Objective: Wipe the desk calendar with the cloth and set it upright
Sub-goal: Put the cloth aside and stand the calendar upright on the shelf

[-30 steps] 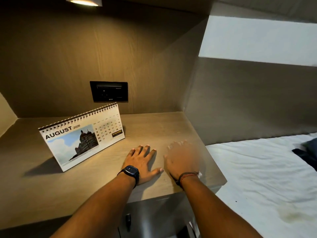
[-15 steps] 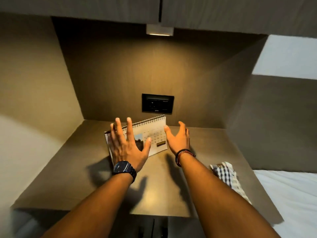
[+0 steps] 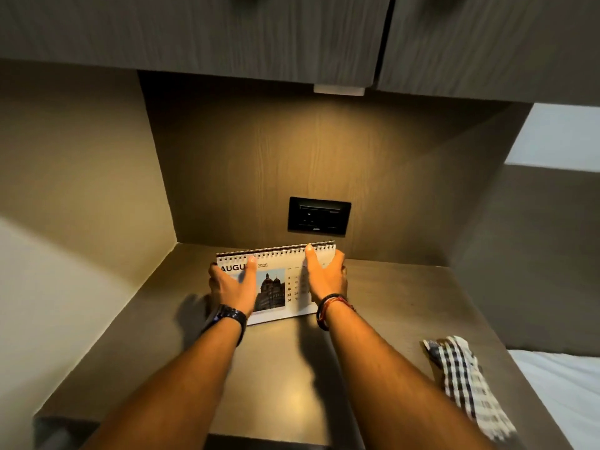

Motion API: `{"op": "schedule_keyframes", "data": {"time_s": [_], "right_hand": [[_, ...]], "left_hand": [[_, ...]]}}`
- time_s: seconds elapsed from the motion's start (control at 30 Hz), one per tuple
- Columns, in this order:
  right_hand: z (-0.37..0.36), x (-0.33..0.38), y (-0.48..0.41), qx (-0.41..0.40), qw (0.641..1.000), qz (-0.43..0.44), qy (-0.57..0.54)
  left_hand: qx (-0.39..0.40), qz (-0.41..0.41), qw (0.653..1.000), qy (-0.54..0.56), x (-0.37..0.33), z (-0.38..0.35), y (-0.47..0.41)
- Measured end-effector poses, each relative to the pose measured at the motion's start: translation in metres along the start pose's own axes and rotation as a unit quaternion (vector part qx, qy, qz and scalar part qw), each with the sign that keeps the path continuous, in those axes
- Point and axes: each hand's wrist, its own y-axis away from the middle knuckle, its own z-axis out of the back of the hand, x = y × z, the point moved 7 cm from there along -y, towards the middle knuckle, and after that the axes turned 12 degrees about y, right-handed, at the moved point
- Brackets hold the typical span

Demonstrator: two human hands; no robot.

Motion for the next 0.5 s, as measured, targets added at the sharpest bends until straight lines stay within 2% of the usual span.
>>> {"op": "schedule_keyframes", "data": {"time_s": [0.2,0.5], "right_hand": [[-0.02,0.004,0.013,-0.054,0.998,-0.032,0.015],[-0.054,0.022,0.014,-0.06,0.997,-0.038,0.014]], "left_hand": [[0.066,0.007,0.998,-0.004,-0.013,-0.003,-0.049],[0.072,-0.007,0.997,0.006,-0.017,0.004,-0.079]]}}
